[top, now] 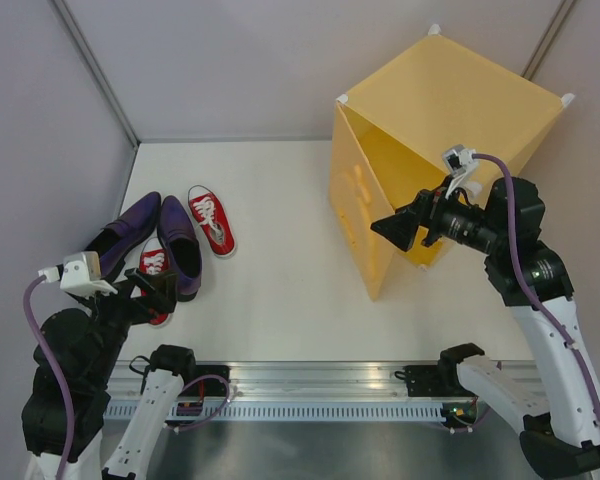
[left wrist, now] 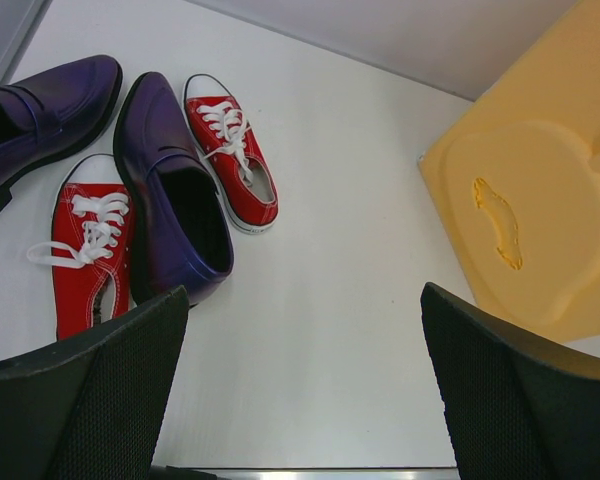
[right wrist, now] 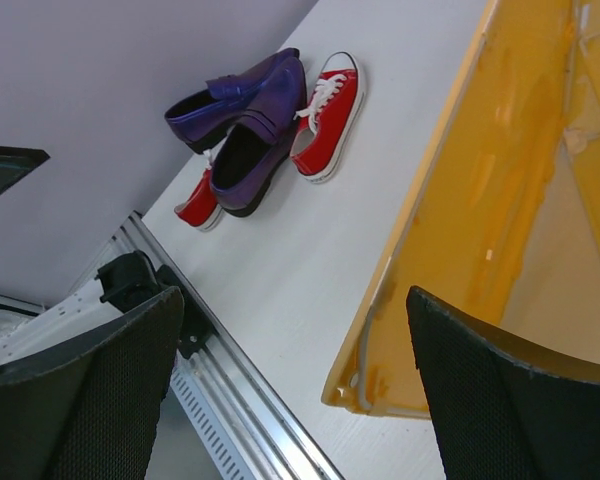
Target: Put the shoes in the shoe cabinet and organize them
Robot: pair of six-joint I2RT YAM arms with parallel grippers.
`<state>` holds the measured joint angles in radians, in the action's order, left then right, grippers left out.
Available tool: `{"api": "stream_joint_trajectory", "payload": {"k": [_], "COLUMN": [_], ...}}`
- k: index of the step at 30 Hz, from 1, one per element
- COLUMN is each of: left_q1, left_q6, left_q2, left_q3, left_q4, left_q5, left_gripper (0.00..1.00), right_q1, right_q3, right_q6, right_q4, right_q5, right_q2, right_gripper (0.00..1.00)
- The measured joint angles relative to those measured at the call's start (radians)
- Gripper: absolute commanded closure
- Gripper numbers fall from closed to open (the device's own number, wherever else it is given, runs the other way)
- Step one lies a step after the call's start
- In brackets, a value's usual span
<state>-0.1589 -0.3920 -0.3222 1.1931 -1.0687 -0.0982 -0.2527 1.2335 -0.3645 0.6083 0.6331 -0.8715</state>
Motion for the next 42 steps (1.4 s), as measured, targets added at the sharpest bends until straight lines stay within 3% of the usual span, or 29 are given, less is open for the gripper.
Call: {"api": "stream_joint_trajectory", "payload": {"k": [6,14,18,36,42], "left_q1": [0.0,0.0,0.0,0.0,0.0], "left_q6": [0.0,0.0,-0.001,-0.05,-0.066], "left_q2": [-0.002,-0.015,-0.016,-0.029,-0.043], "left_q3": [-0.038,-0.084,-0.106,-0.217,-0.235], "left_q4": [0.0,0.0,0.0,0.001,0.008], "left_q5": [0.005,0.007,0.003,0.005,0.019], "left_gripper": [0.0,0.0,0.0,0.0,0.0], "right_q1": [-0.123,-0.44,-0.532,-0.617,-0.591], "right_q3": [-0.001,0.009,0.029,0.237,0.277], "right_q6": [-0.055,-0.077,-0.078,-0.112,-0.11], "right_q4": [-0.094,-0.187,-0.233,-0.571,-0.62], "right_q5": [-0.017,-0.184,-0.253,-0.433,-0.587], "right_q2": [-0.048,-0.195,-0.288,-0.684,-0.765], "right_gripper": [0.05,0.05,0.04,0.02,0.02]}}
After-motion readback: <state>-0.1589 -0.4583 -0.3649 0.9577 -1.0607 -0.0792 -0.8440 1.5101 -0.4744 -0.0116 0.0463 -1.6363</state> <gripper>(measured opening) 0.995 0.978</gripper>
